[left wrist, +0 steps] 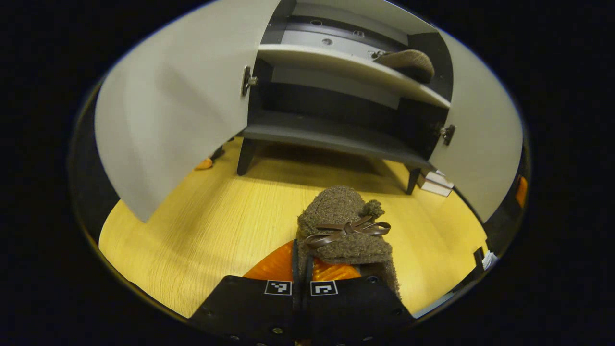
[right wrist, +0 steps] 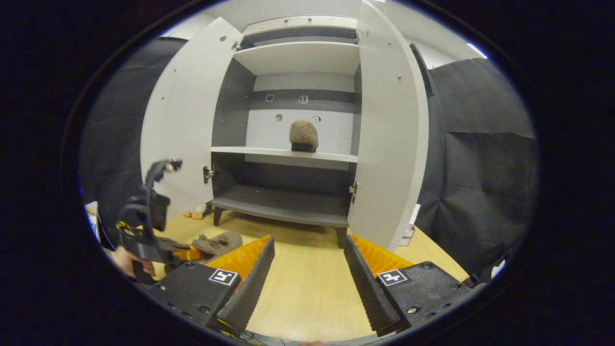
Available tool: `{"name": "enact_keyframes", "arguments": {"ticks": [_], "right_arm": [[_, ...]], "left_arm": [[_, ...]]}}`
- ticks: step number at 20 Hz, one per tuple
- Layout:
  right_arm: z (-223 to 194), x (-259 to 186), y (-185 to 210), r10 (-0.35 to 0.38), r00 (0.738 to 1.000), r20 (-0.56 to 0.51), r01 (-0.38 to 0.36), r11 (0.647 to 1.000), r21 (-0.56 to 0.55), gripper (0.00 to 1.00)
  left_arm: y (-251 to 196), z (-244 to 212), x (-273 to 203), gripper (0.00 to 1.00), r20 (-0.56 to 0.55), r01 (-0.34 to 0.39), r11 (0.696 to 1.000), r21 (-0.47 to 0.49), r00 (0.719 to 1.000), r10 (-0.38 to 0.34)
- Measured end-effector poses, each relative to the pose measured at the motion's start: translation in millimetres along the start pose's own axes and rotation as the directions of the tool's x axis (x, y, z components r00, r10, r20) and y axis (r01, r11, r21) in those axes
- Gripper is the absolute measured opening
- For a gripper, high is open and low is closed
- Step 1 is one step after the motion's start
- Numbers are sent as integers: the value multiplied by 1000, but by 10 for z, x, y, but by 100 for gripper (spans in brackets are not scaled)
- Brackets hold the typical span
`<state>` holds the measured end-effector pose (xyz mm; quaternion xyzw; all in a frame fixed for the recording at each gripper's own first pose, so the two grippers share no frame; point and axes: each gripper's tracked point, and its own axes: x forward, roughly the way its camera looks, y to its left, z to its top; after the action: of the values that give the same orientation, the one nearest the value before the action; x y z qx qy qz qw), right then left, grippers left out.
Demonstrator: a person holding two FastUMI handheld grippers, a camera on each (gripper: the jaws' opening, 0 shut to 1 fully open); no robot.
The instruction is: Grab one shoe with the right hand and put it into the shoe cabinet, grab the other shoe with the left hand and put it into the shoe cabinet; then close the right door with the right hand and the left door with the left hand.
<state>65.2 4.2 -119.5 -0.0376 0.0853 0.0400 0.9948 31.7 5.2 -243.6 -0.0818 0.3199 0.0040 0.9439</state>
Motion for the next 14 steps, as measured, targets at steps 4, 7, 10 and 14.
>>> {"name": "enact_keyframes", "arguments": {"ticks": [4, 7, 10, 14], "right_arm": [[11, -21, 48, 18, 1000, 9, -18, 1000, 8, 91], [61, -45, 50, 24, 999, 27, -24, 1000, 9, 91], [93, -78, -7, 9, 999, 44, -10, 1000, 18, 91], [116, -163, -181, -32, 998, 60, 32, 999, 8, 91]], "left_arm": [[-452, 1198, -403, 0, 234, 79, 997, 28, 969, -83], [-628, 2127, -272, 0, 344, 66, 995, 77, 935, -89], [-732, 2852, -26, 0, 369, 45, 996, 74, 927, -69], [-646, 3430, 783, 0, 265, 9, 998, 55, 964, -23]]}}
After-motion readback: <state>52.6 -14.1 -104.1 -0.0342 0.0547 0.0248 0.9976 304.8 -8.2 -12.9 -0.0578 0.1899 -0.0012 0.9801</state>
